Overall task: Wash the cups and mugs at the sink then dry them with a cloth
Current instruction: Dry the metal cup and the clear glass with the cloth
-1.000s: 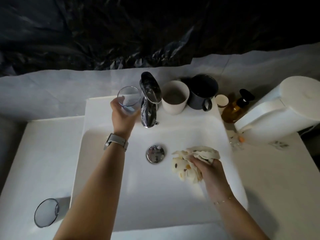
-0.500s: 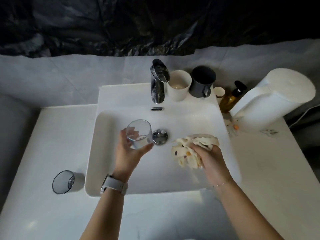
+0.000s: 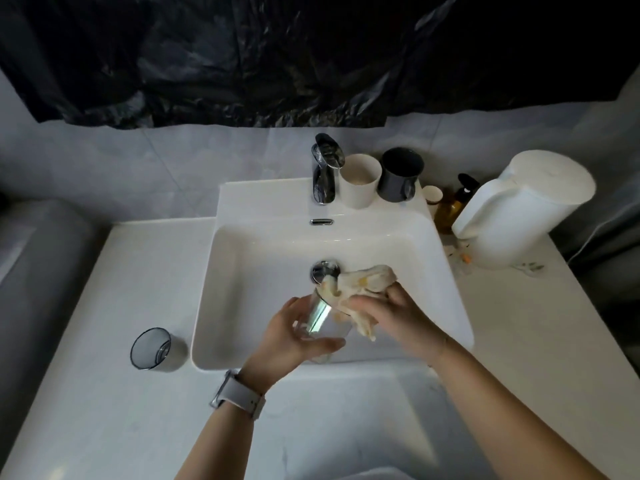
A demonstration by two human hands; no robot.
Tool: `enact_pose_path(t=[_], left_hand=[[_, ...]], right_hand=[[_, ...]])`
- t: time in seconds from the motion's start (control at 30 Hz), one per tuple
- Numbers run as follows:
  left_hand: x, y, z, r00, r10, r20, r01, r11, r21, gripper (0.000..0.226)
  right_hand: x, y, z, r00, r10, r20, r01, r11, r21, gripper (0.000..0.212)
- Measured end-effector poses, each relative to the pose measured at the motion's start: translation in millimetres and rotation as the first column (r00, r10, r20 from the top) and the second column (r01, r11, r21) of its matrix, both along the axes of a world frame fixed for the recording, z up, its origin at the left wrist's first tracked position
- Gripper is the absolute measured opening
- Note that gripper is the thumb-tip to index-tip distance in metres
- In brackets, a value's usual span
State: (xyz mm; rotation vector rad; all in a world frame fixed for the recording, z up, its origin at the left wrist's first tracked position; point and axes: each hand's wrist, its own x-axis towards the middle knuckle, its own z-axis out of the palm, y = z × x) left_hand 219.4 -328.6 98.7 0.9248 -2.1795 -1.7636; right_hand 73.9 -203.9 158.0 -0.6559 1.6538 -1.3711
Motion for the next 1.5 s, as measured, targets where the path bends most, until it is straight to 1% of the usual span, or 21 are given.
enact_pose_path(t=[0.1,0.17,0.27,0.37,0.43,0.47,0.53,0.6,0.63,0.7,0.77,0.87,0.97,1.07,1.17,1.2,1.27,1.33,1.37,1.43,1.5], left_hand=[[-1.4,-1.5,10.9,0.997,-0.08,-0.018,0.082,0.98,0.182,0.041],[-3.4,-1.4,11.6,0.998,-0.062,-0.031,0.067,0.97,0.233,0.049],[-5.3,-1.0,6.9,0.991,0.125,-0.049,-0.092,0.899,0.428,0.069],[-9.2,3.0,6.3,0.951,0.303,-0.06,-0.223,0.808,0.545,0.062],[-14.0,10.2,7.5,0.931,0.358,-0.07,-0.282,0.828,0.484,0.049],[-15.7,13.6,8.2,0.929,0.36,-0.087,-0.301,0.871,0.387,0.043],[-16.3,18.6,11.0,0.935,0.322,-0.148,-0.298,0.94,0.165,0.038],[-13.6,18.4,11.4,0.933,0.272,-0.237,-0.278,0.961,0.008,0.04],[-12.1,16.7,9.7,0.93,0.24,-0.28,-0.27,0.96,-0.073,0.042],[-11.4,14.3,4.8,0.931,0.179,-0.317,-0.247,0.95,-0.189,0.042],[-14.6,15.0,5.4,0.926,0.21,-0.315,-0.272,0.947,-0.168,0.038],[-23.8,15.2,17.4,0.905,0.334,-0.263,-0.336,0.941,0.04,0.041],[-28.8,9.7,31.2,0.918,0.372,-0.139,-0.316,0.896,0.312,0.045],[-27.9,6.7,38.1,0.946,0.314,0.081,-0.291,0.712,0.639,0.048],[-26.6,13.0,37.2,0.931,0.298,0.211,-0.353,0.594,0.723,0.042],[-27.2,15.4,36.3,0.922,0.322,0.217,-0.375,0.595,0.711,0.043],[-29.2,19.6,35.5,0.9,0.403,0.166,-0.417,0.683,0.6,0.048],[-28.7,22.4,31.2,0.887,0.462,-0.012,-0.434,0.842,0.321,0.054],[-26.6,22.6,28.2,0.892,0.436,-0.12,-0.425,0.899,0.109,0.053],[-21.2,18.6,22.3,0.923,0.278,-0.266,-0.35,0.893,-0.283,0.045],[-20.2,10.9,18.7,0.942,0.125,-0.311,-0.258,0.862,-0.436,0.038]], right_hand=[[1.5,-3.0,-2.8,0.992,0.124,-0.028,-0.123,0.992,0.032,0.014],[1.4,-4.6,-4.9,0.988,0.153,0.027,-0.153,0.988,0.009,0.024],[0.1,-8.1,-10.1,0.982,0.142,0.126,-0.141,0.99,-0.013,0.033],[4.4,-13.2,-24.3,0.955,0.048,0.292,-0.053,0.999,0.01,0.025],[10.5,-17.2,-33.9,0.923,0.003,0.385,0.002,1.0,-0.014,0.043],[12.8,-19.1,-31.9,0.898,-0.005,0.44,0.018,1.0,-0.025,0.052],[10.9,-22.2,-25.7,0.803,-0.015,0.596,0.047,0.998,-0.039,0.056],[1.9,-24.9,-24.1,0.679,-0.043,0.733,0.081,0.997,-0.017,0.06],[-1.9,-24.6,-25.3,0.654,-0.067,0.753,0.081,0.997,0.018,0.059],[-2.2,-26.5,-27.7,0.722,-0.115,0.683,0.089,0.993,0.074,0.056],[3.8,-26.7,-25.1,0.728,-0.107,0.677,0.126,0.992,0.021,0.062],[16.6,-25.1,-10.9,0.867,-0.091,0.49,0.115,0.993,-0.02,0.057],[23.3,-14.0,-1.6,0.984,0.068,0.167,-0.058,0.996,-0.062,0.054],[22.3,-5.7,0.3,0.974,0.216,-0.064,-0.221,0.973,-0.07,0.045],[17.8,-2.6,-8.7,0.964,0.222,-0.144,-0.228,0.973,-0.029,0.042],[19.6,-1.2,-11.6,0.971,0.201,-0.131,-0.205,0.978,-0.021,0.04],[26.5,1.7,-11.2,0.987,0.152,-0.045,-0.153,0.988,-0.032,0.038],[30.9,-1.7,-7.6,0.984,0.028,0.176,-0.017,0.998,-0.065,0.036],[30.2,-4.9,-8.8,0.939,-0.072,0.337,0.088,0.996,-0.032,0.036],[26.0,-12.4,-8.7,0.776,-0.206,0.597,0.25,0.968,0.01,0.036],[21.1,-18.5,-4.7,0.714,-0.266,0.647,0.323,0.946,0.032,0.035]])
